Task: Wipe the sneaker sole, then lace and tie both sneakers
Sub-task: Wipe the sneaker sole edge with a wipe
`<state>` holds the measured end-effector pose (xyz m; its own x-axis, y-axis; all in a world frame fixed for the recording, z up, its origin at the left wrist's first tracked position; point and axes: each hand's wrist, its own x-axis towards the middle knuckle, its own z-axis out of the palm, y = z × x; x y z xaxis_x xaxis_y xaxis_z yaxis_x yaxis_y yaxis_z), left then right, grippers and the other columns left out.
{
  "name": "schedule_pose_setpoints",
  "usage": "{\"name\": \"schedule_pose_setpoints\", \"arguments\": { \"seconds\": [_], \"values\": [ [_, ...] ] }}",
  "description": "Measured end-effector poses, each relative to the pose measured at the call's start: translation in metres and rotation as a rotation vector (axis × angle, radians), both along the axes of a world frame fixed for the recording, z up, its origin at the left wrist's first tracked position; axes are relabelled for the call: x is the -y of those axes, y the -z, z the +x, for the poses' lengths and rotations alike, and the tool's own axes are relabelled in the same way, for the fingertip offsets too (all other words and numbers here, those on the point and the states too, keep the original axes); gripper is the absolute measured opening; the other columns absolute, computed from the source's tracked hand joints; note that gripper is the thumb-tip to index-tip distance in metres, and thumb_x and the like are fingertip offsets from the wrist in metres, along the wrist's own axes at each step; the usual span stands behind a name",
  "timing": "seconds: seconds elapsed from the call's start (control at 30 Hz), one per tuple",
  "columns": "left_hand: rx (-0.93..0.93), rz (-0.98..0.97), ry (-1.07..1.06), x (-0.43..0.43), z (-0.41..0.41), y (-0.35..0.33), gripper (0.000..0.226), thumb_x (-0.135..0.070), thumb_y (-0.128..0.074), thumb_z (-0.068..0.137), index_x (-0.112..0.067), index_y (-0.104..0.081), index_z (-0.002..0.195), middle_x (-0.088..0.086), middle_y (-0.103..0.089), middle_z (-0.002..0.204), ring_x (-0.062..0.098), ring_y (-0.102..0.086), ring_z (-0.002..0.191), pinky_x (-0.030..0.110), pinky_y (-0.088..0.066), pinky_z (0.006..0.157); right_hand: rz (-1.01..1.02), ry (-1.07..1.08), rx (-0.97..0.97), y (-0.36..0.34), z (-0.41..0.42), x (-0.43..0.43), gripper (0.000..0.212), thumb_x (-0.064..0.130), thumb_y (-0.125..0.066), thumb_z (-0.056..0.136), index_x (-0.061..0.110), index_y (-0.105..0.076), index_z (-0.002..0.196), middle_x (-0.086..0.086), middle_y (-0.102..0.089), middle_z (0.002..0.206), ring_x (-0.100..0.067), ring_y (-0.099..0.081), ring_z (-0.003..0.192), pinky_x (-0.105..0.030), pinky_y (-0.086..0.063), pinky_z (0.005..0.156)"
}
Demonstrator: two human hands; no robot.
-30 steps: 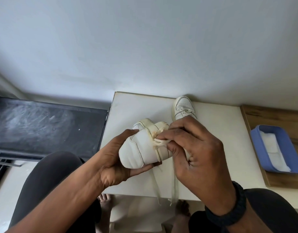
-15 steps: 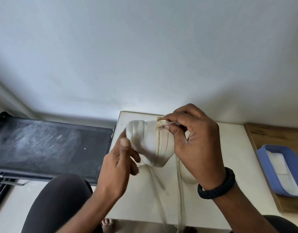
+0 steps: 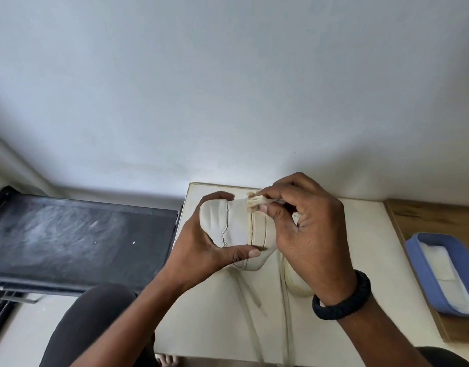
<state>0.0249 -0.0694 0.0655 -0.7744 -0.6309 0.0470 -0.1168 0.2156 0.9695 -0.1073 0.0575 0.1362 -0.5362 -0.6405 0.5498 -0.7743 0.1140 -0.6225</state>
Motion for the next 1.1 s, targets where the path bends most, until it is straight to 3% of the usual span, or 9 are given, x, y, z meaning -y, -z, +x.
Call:
{"name": "schedule_pose_setpoints", "arguments": {
  "seconds": [0.1,0.27,0.67,0.8,0.9,0.97,1.03,1.1],
  "values": [
    [-0.038,-0.076,-0.050,-0.008,0.002,-0.002,0.084,-0.050,-0.096,0.048,-0.029,-0.060,0.122,-0.016,-0.068,0.117,0.008,-0.065,0.113,0.013,-0.050,0.085,0.008,-0.007,0.035,-0.001,0.000,-0.006,0.018,-0.005,-0.076,0.082,0.011,-0.077,0.091,0.008,-0.067,0.088,-0.003,-0.066,0.082,-0.013,-0.051,0.070],
    [-0.168,-0.156,-0.148,-0.030,0.009,-0.009,0.076,-0.053,-0.092,0.049,-0.037,-0.056,0.115,-0.026,-0.064,0.116,-0.001,-0.063,0.112,0.005,-0.046,0.086,-0.067,-0.073,0.203,-0.008,-0.001,-0.018,0.013,0.008,-0.072,0.085,0.014,-0.078,0.095,0.012,-0.068,0.090,-0.011,-0.070,0.089,-0.019,-0.055,0.074],
    [-0.133,-0.167,-0.045,-0.028,0.014,0.003,0.082,-0.050,-0.093,0.052,-0.044,-0.050,0.121,-0.020,-0.060,0.122,0.006,-0.062,0.117,0.009,-0.047,0.089,-0.026,-0.057,0.193,-0.001,0.004,-0.018,0.015,0.000,-0.076,0.081,0.013,-0.078,0.088,0.011,-0.068,0.087,-0.008,-0.069,0.085,-0.016,-0.054,0.071],
    [-0.006,-0.178,0.090,-0.023,0.016,0.006,0.085,-0.040,-0.099,0.053,-0.031,-0.051,0.123,-0.018,-0.057,0.121,0.008,-0.064,0.106,0.013,-0.050,0.079,-0.006,-0.026,0.173,-0.003,0.004,-0.020,0.015,0.001,-0.077,0.080,0.015,-0.077,0.086,0.012,-0.068,0.086,-0.004,-0.068,0.084,-0.012,-0.051,0.072],
    [0.002,-0.199,0.055,-0.026,0.016,0.009,0.079,-0.030,-0.098,0.056,-0.027,-0.055,0.123,-0.016,-0.064,0.117,0.011,-0.067,0.100,0.015,-0.052,0.077,0.034,0.003,0.118,-0.006,0.001,-0.025,0.017,-0.001,-0.079,0.080,0.014,-0.077,0.088,0.012,-0.067,0.087,-0.005,-0.067,0.082,-0.014,-0.052,0.072],
    [-0.001,-0.277,0.028,-0.031,0.015,0.010,0.080,-0.033,-0.096,0.057,-0.036,-0.052,0.125,-0.022,-0.064,0.118,0.006,-0.067,0.102,0.012,-0.051,0.078,0.054,0.077,0.002,-0.008,0.003,-0.029,0.017,0.000,-0.079,0.080,0.013,-0.077,0.089,0.009,-0.067,0.089,-0.006,-0.066,0.083,-0.022,-0.055,0.072],
    [-0.035,-0.356,-0.009,-0.034,0.013,0.010,0.090,-0.028,-0.095,0.057,-0.057,-0.044,0.126,-0.031,-0.059,0.125,-0.004,-0.063,0.109,0.004,-0.046,0.084,0.054,0.149,-0.091,-0.012,0.008,-0.033,0.017,0.000,-0.077,0.081,0.013,-0.076,0.092,0.006,-0.067,0.092,-0.006,-0.064,0.085,-0.026,-0.055,0.073],
    [-0.100,-0.416,-0.042,-0.032,0.012,0.011,0.102,-0.019,-0.095,0.059,-0.062,-0.038,0.131,-0.031,-0.056,0.132,-0.007,-0.059,0.118,0.003,-0.042,0.093,0.037,0.154,-0.131,-0.016,0.016,-0.036,0.018,0.000,-0.072,0.084,0.014,-0.076,0.095,0.004,-0.065,0.094,-0.009,-0.064,0.087,-0.027,-0.055,0.073]
  ]
}}
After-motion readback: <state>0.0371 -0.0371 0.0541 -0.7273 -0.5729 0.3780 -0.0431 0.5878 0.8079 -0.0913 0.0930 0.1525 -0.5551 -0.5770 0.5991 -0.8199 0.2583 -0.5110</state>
